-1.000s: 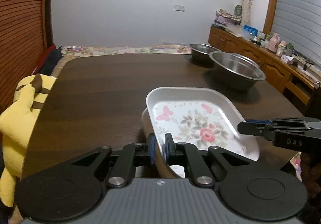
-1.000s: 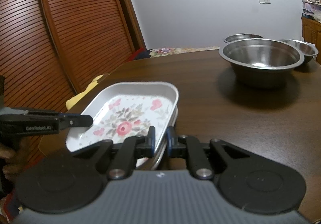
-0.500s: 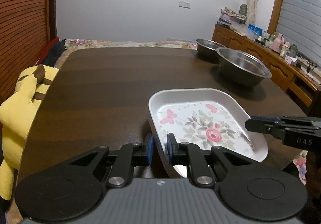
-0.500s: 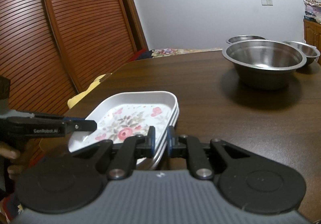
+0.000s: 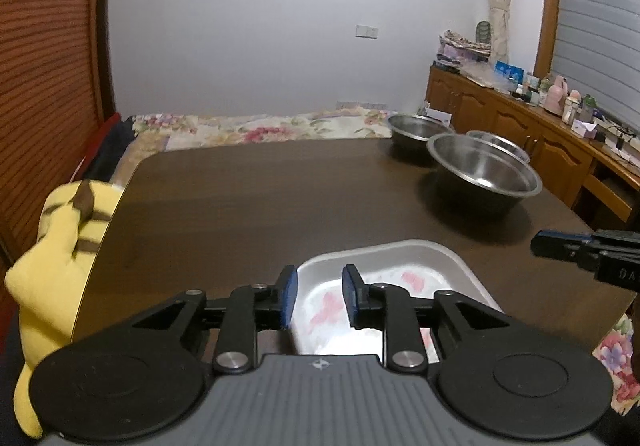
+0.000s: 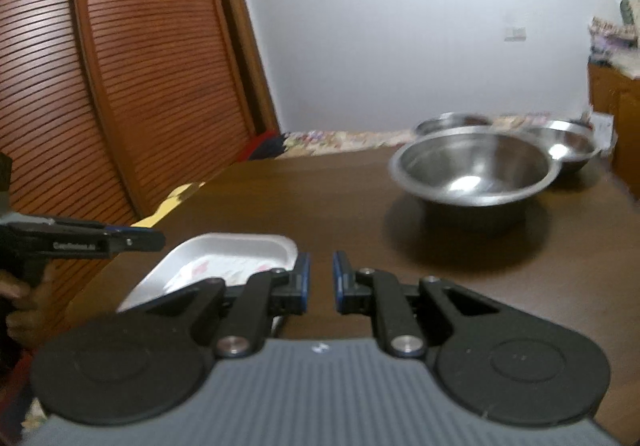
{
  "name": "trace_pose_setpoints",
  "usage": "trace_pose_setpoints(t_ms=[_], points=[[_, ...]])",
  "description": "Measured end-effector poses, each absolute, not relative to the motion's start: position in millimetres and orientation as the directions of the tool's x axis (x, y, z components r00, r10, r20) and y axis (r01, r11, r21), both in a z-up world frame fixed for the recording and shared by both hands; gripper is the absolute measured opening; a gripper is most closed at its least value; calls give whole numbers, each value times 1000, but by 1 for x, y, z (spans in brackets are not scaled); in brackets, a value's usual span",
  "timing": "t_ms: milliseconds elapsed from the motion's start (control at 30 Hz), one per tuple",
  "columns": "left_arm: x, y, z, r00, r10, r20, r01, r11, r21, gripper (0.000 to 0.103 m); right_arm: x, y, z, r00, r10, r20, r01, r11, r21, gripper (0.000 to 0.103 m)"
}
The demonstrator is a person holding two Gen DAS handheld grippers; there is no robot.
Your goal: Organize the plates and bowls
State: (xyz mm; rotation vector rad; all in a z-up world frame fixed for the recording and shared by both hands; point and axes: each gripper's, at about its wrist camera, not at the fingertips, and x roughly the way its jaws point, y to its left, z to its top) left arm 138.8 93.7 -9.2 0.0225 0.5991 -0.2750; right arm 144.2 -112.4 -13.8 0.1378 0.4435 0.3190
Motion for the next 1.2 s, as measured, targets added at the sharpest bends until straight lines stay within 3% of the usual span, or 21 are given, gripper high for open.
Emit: trace_pose_setpoints(t_ms=[167, 233, 267, 467, 533, 1200], points=[[155, 62, 4, 798, -267, -541, 296, 954, -35, 38, 150, -147, -1, 888, 269, -374, -234, 962, 138, 17], [160, 47, 9, 804, -268, -531, 301, 953, -25, 40, 154, -161, 4, 900, 248, -359, -218, 968, 124, 32], [163, 41, 11, 804, -273, -528, 305, 952, -27, 42, 156, -169, 6, 905, 241, -352, -213, 970, 114, 34], [183, 3, 19, 802, -295, -520, 322, 946, -41, 47, 171, -209, 12, 918, 214, -335, -192, 977, 98, 35], [192, -11, 19, 796, -309, -520, 330, 943, -55, 47, 180, -219, 11, 919, 203, -337, -180, 979, 99, 42], [276, -62, -15, 719, -337, -608, 272, 941, -200, 47, 257, -255, -27, 888, 249, -386, -154, 953, 260, 43]])
